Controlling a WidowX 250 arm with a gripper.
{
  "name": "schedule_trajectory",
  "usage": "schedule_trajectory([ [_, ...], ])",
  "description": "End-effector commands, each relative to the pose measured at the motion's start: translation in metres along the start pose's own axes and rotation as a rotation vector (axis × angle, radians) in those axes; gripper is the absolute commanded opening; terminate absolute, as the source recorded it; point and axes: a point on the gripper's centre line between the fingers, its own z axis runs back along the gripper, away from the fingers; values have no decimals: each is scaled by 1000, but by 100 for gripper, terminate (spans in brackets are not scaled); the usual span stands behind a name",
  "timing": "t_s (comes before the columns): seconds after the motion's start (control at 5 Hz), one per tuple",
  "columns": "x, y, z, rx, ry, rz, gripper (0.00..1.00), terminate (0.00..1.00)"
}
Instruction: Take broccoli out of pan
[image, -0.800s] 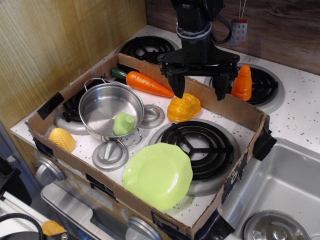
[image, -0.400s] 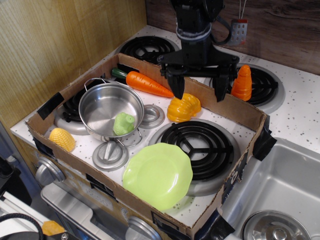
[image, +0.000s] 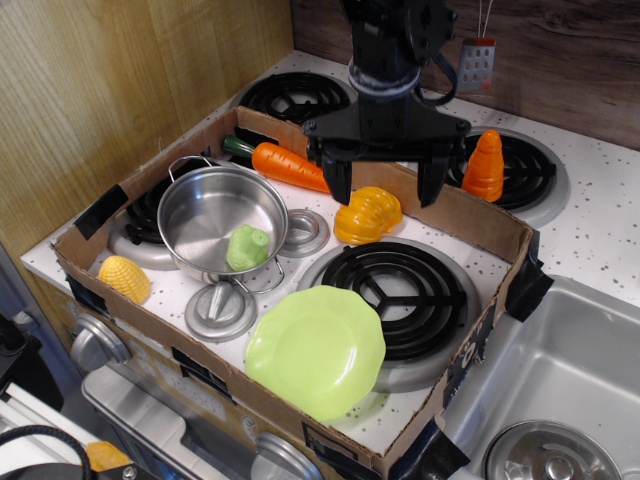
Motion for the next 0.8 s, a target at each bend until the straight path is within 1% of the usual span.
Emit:
schedule_trajectory([
  [0.0, 13, 32, 20, 40, -3, 286, 100, 0],
  [0.2, 14, 54, 23, 81, -5, 385, 100, 0],
  [0.4, 14, 76, 26, 108, -15, 475, 100, 0],
  [0.6, 9, 94, 23, 159, -61, 546, 100, 0],
])
